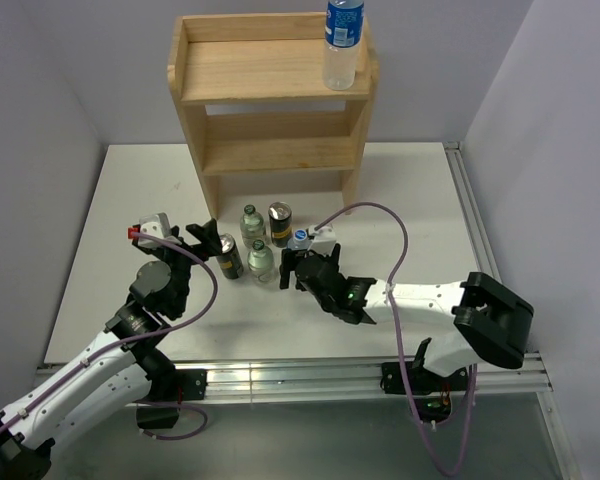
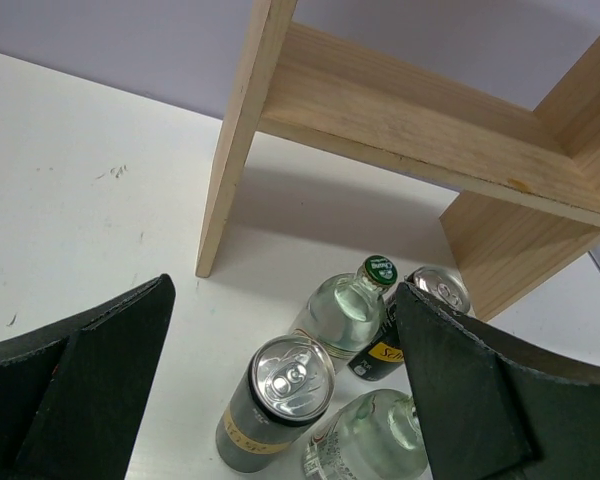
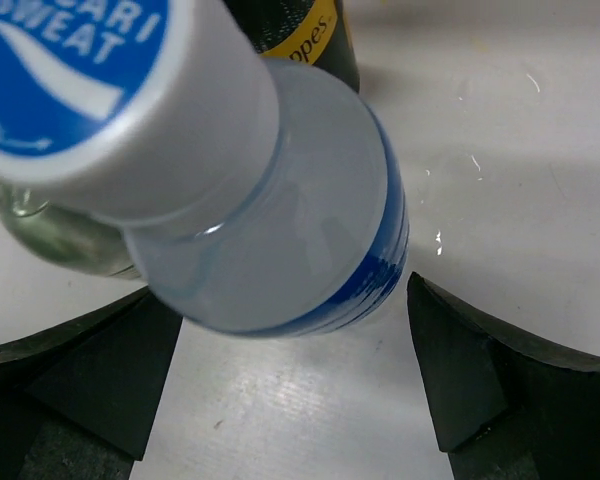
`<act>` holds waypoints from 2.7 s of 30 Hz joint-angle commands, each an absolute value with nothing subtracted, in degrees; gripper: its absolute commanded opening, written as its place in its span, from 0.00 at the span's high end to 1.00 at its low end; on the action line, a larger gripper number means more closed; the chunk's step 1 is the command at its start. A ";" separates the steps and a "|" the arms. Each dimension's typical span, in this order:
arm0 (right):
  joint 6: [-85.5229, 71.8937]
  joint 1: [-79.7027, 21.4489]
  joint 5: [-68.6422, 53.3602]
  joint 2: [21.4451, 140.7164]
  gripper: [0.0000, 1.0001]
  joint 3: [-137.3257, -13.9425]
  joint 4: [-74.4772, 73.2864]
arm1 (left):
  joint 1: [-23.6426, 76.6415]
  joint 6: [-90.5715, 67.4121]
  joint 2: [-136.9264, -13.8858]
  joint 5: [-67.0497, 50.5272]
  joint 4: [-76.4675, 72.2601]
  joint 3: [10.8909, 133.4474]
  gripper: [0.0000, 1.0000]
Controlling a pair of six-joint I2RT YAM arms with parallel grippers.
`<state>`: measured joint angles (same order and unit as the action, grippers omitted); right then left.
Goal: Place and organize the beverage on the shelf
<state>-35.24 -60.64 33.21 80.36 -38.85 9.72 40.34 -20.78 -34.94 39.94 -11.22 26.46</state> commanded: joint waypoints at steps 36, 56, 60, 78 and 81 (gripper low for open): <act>-30.76 -58.27 43.06 97.04 0.99 -33.31 35.35 | 40.52 -20.39 -37.79 39.90 -13.98 26.72 0.01; -16.10 -60.82 44.39 64.51 1.00 -69.94 -13.52 | 40.52 -20.57 -37.18 39.64 -13.71 26.81 0.01; -9.51 -60.82 42.55 70.12 1.00 -83.29 -17.66 | 40.52 -20.74 -37.44 39.72 -13.62 26.81 0.01; 3.26 -53.37 37.27 98.78 1.00 -137.28 -28.22 | 40.52 -20.83 -35.68 39.55 -13.27 26.46 0.01; 2.29 -50.55 34.37 99.57 1.00 -137.90 -27.34 | 40.52 -20.83 -35.77 39.55 -13.18 26.46 0.01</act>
